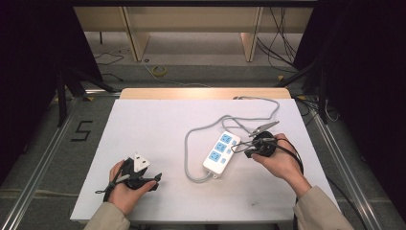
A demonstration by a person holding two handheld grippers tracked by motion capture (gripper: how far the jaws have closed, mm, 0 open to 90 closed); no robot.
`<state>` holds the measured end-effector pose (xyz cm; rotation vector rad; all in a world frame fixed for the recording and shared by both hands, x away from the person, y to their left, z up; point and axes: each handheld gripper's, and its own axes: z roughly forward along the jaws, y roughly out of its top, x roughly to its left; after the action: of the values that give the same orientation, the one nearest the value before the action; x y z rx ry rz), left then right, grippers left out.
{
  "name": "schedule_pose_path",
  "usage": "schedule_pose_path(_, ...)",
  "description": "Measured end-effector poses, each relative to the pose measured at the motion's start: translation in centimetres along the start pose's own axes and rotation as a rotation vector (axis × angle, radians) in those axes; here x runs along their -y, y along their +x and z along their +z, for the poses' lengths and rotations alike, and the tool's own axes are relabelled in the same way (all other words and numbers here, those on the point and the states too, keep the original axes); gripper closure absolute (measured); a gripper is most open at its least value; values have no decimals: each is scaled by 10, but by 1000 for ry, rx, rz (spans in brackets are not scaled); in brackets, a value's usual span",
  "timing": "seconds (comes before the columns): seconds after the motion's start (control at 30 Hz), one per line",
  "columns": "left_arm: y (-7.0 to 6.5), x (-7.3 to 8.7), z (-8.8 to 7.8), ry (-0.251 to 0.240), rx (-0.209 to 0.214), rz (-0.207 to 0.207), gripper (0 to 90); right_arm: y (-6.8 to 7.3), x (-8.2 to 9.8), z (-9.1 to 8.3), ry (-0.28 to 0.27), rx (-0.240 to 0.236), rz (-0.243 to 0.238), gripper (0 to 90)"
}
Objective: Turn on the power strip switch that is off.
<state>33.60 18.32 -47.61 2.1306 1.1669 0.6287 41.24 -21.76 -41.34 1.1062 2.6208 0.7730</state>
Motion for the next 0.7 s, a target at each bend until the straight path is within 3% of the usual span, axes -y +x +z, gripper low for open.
schedule_pose_path(0.7, 0, 0, 0, 0, -1, 0, 223, -5, -14, 3, 16, 8, -6, 900)
